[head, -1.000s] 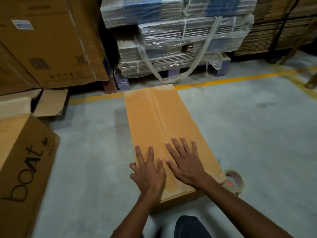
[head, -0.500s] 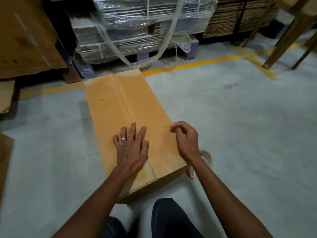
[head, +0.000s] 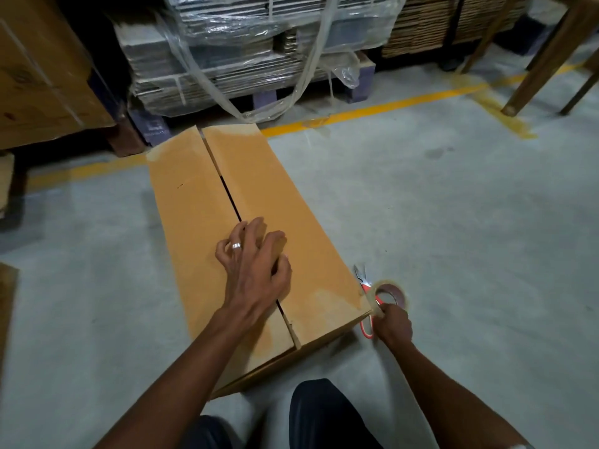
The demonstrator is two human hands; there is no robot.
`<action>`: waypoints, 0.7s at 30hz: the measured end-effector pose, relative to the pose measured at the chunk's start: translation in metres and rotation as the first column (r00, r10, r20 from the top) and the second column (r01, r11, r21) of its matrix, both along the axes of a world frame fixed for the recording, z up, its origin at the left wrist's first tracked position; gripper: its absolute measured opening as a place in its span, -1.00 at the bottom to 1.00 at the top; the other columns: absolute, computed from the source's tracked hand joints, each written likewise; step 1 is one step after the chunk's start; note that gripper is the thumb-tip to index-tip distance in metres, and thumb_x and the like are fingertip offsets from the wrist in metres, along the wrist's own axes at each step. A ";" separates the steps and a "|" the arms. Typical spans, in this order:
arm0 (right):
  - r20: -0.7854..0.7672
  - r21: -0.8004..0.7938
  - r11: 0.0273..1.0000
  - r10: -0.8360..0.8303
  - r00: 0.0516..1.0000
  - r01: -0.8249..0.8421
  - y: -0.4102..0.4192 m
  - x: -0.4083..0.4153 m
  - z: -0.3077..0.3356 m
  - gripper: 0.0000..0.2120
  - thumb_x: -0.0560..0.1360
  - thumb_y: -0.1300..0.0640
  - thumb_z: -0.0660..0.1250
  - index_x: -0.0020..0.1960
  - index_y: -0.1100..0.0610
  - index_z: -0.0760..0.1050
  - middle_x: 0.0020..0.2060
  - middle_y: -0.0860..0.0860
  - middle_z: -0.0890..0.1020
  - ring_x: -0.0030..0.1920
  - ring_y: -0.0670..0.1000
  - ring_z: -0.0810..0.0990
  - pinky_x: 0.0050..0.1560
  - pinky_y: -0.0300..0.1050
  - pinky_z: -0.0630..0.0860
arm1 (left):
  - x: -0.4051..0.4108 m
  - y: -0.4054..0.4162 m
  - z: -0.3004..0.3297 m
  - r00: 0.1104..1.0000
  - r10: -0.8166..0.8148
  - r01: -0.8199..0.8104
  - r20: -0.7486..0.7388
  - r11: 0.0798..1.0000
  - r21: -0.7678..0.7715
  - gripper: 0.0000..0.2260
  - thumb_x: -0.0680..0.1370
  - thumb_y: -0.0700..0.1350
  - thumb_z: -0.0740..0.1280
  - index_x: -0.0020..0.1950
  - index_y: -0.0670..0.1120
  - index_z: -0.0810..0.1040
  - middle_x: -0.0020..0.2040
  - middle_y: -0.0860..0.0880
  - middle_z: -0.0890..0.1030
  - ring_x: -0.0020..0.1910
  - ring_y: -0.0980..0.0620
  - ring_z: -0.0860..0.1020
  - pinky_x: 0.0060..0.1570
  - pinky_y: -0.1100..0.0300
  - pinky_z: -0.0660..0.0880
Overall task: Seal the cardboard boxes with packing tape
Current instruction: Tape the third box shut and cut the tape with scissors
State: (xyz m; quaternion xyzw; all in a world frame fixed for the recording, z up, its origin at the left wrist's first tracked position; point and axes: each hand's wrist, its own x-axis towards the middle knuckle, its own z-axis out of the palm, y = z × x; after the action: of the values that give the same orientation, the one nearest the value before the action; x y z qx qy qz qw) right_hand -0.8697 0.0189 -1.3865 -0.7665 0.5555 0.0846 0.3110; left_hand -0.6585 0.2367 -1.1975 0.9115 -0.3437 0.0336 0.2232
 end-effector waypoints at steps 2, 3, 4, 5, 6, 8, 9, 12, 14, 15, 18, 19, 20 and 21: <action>0.033 -0.015 1.000 0.021 0.999 -0.020 -0.005 0.004 0.004 -0.70 0.54 0.14 0.34 0.25 0.06 0.63 0.14 0.13 0.69 0.16 0.22 0.63 0.17 0.00 0.54 | 0.002 -0.002 0.002 1.000 0.001 -0.001 -0.017 1.000 -0.027 -0.66 0.49 0.02 0.29 0.25 0.08 0.60 0.47 -0.07 0.40 0.52 -0.12 0.24 0.33 -0.16 0.10; 0.056 -0.032 0.998 0.048 0.997 -0.046 -0.008 0.006 0.009 -0.71 0.53 0.14 0.37 0.24 0.10 0.63 0.15 0.17 0.69 0.18 0.24 0.62 0.17 0.01 0.51 | 0.003 -0.002 0.003 0.999 -0.006 0.004 -0.038 0.999 -0.046 -0.65 0.49 0.02 0.30 0.26 0.08 0.60 0.47 -0.06 0.41 0.51 -0.11 0.24 0.34 -0.16 0.11; 0.077 -0.053 0.996 0.071 0.995 -0.067 -0.011 0.009 0.018 -0.68 0.53 0.14 0.40 0.27 0.14 0.62 0.17 0.20 0.68 0.21 0.26 0.60 0.17 0.02 0.49 | 0.004 -0.003 0.004 0.998 -0.021 0.018 -0.061 0.998 -0.062 -0.65 0.49 0.01 0.30 0.27 0.08 0.60 0.47 -0.06 0.40 0.50 -0.10 0.24 0.34 -0.16 0.12; 0.100 -0.075 0.993 0.095 0.990 -0.088 -0.016 0.012 0.026 -0.64 0.52 0.12 0.42 0.30 0.16 0.61 0.20 0.22 0.67 0.24 0.28 0.59 0.18 0.02 0.49 | 0.005 -0.003 0.005 0.996 -0.040 0.033 -0.084 0.996 -0.077 -0.65 0.50 0.01 0.31 0.28 0.09 0.59 0.47 -0.04 0.40 0.49 -0.09 0.24 0.34 -0.14 0.12; 0.137 -0.090 0.990 0.117 0.984 -0.105 -0.020 0.016 0.039 -0.60 0.50 0.10 0.43 0.31 0.16 0.60 0.21 0.22 0.66 0.23 0.27 0.60 0.17 -0.01 0.50 | 0.006 -0.004 0.007 0.993 -0.058 0.048 -0.104 0.994 -0.094 -0.65 0.50 0.01 0.31 0.28 0.10 0.59 0.46 -0.03 0.40 0.49 -0.08 0.23 0.33 -0.10 0.11; 0.245 -0.102 0.988 0.141 0.959 -0.119 -0.026 0.028 0.070 -0.61 0.46 0.02 0.42 0.26 0.12 0.65 0.14 0.18 0.70 0.14 0.21 0.65 0.03 -0.16 0.53 | 0.008 -0.008 0.012 0.985 -0.084 0.062 -0.150 0.988 -0.145 -0.64 0.50 0.02 0.30 0.31 0.12 0.57 0.45 0.01 0.39 0.47 -0.05 0.22 0.29 0.02 0.08; 0.313 -0.098 0.989 0.138 0.939 -0.113 -0.028 0.035 0.089 -0.62 0.43 -0.04 0.40 0.20 0.09 0.67 0.07 0.14 0.72 0.08 0.17 0.67 -0.05 -0.22 0.54 | 0.010 -0.011 0.017 0.977 -0.093 0.058 -0.191 0.982 -0.181 -0.62 0.51 0.03 0.30 0.33 0.13 0.55 0.45 0.02 0.38 0.46 -0.03 0.22 0.28 0.06 0.07; 0.534 -0.098 0.985 0.173 0.828 -0.142 -0.027 0.057 0.152 -0.64 0.44 -0.11 0.45 0.18 0.02 0.65 -0.05 0.01 0.73 -0.04 0.03 0.72 0.03 -0.02 0.65 | 0.018 -0.018 0.040 0.902 -0.172 0.043 -0.397 0.948 -0.314 -0.45 0.48 0.06 0.32 0.49 0.18 0.40 0.47 0.09 0.32 0.41 0.11 0.25 0.33 0.08 0.14; 0.633 -0.135 0.963 0.265 0.728 -0.234 -0.019 0.069 0.195 -0.77 0.49 0.03 0.52 0.14 -0.01 0.63 -0.08 -0.06 0.72 -0.09 -0.01 0.72 0.01 0.04 0.67 | 0.026 -0.020 0.061 0.809 -0.263 0.039 -0.526 0.917 -0.397 -0.25 0.44 0.14 0.42 0.60 0.19 0.23 0.52 0.10 0.27 0.43 0.15 0.28 0.38 0.08 0.29; 0.660 -0.153 0.945 0.316 0.681 -0.290 -0.012 0.074 0.214 -0.77 0.50 0.08 0.53 0.14 -0.03 0.63 -0.07 -0.09 0.72 -0.08 -0.03 0.72 0.01 0.01 0.68 | 0.030 -0.021 0.072 0.775 -0.295 0.039 -0.559 0.905 -0.423 -0.12 0.38 0.21 0.48 0.63 0.20 0.15 0.56 0.09 0.26 0.46 0.13 0.30 0.38 0.10 0.34; 0.698 -0.205 0.869 0.453 0.555 -0.451 0.013 0.087 0.261 -0.73 0.50 0.12 0.53 0.19 0.00 0.65 -0.05 -0.12 0.71 -0.05 -0.03 0.70 -0.03 -0.05 0.67 | 0.041 -0.022 0.103 0.726 -0.376 0.089 -0.575 0.881 -0.464 0.17 0.18 0.29 0.60 0.66 0.20 0.04 0.58 0.06 0.29 0.48 0.12 0.34 0.38 0.15 0.40; 0.700 -0.218 0.838 0.492 0.518 -0.500 0.020 0.090 0.272 -0.73 0.50 0.13 0.53 0.19 0.01 0.65 -0.05 -0.12 0.70 -0.05 -0.04 0.69 -0.05 -0.10 0.65 | 0.044 -0.022 0.112 0.713 -0.402 0.110 -0.574 0.873 -0.475 0.20 0.15 0.27 0.62 0.67 0.18 0.06 0.57 0.07 0.31 0.47 0.12 0.37 0.38 0.16 0.42; 0.695 -0.226 0.811 0.523 0.494 -0.540 0.025 0.093 0.279 -0.73 0.50 0.12 0.52 0.20 0.01 0.65 -0.04 -0.14 0.70 -0.04 -0.05 0.69 -0.07 -0.14 0.64 | 0.046 -0.020 0.119 0.711 -0.421 0.130 -0.563 0.866 -0.483 0.19 0.13 0.25 0.64 0.66 0.16 0.11 0.55 0.08 0.35 0.45 0.14 0.41 0.36 0.17 0.45; 0.686 -0.232 0.785 0.551 0.476 -0.574 0.031 0.096 0.284 -0.71 0.50 0.11 0.52 0.21 0.01 0.65 -0.02 -0.14 0.69 -0.02 -0.06 0.68 -0.07 -0.18 0.63 | 0.048 -0.016 0.126 0.726 -0.425 0.147 -0.541 0.864 -0.481 0.15 0.12 0.24 0.64 0.64 0.13 0.21 0.50 0.10 0.42 0.41 0.15 0.46 0.35 0.17 0.49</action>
State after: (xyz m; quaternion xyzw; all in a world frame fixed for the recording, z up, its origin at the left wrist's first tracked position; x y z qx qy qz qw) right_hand -0.7737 0.0499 -1.1028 -0.8689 0.1024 -0.1190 0.4694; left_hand -0.6100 0.2212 -1.0719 0.7362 -0.3734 -0.2387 0.5114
